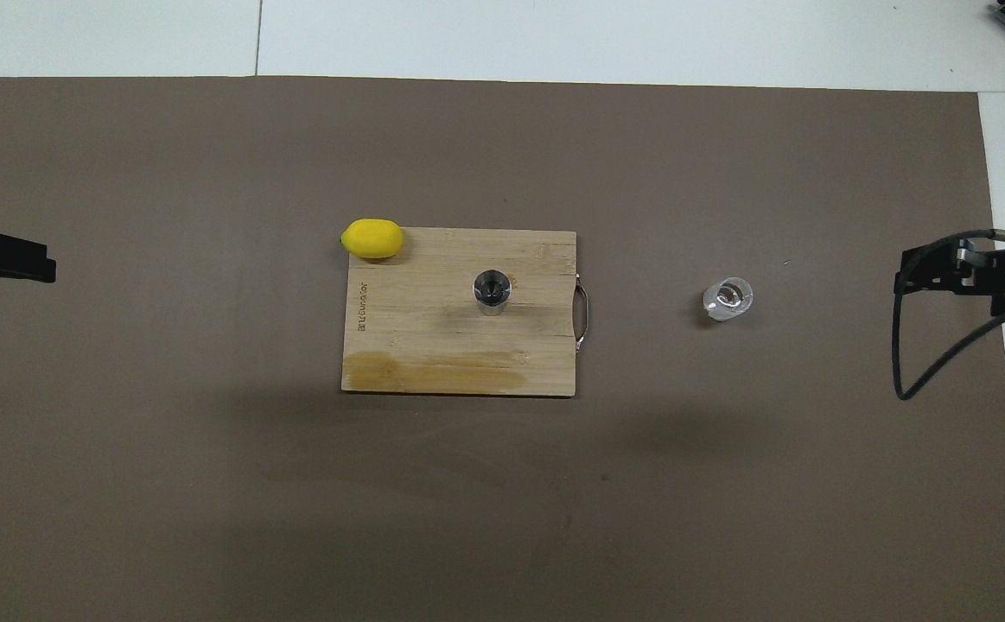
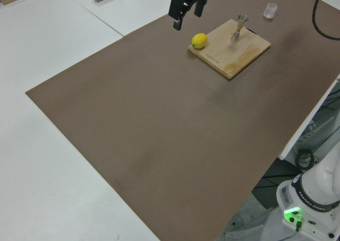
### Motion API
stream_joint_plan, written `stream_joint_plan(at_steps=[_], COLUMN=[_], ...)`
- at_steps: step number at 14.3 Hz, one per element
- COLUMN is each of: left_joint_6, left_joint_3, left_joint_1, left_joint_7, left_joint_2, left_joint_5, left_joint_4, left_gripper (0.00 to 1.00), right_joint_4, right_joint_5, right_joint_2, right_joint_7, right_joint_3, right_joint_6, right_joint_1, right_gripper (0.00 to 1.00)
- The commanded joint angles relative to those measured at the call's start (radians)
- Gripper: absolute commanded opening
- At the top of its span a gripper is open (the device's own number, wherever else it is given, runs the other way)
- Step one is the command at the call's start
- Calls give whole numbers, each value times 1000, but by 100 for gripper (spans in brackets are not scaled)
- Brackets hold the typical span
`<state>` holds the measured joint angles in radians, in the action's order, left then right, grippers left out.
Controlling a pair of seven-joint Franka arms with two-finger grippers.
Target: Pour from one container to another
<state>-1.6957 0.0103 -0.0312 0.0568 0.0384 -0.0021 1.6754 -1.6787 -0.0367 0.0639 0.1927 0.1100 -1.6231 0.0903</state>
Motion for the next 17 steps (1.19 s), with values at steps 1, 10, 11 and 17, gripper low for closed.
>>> stream_joint_plan(at_steps=[1, 10, 11, 17], left_joint_6=[11, 13, 13, 10], left_joint_3=[0, 0, 0, 0], left_joint_1=[2, 2, 2, 1], left_joint_7=[-17, -17, -17, -17], left_joint_2=[5, 5, 5, 5], left_joint_5=[16, 16, 17, 16], left_joint_4=[-13, -13, -13, -11], left_gripper=[100, 100, 100, 100], right_joint_4=[89, 73, 71, 56], right_joint_5=[-19, 18, 30, 26], right_joint_2=[-36, -18, -16, -6], right_joint_7=[-61, 11, 25, 31], right_joint_3=[7, -73, -76, -85], right_joint_6=[78, 88, 86, 77], right_joint_1=[-10, -72, -69, -49], right_gripper=[100, 100, 100, 100])
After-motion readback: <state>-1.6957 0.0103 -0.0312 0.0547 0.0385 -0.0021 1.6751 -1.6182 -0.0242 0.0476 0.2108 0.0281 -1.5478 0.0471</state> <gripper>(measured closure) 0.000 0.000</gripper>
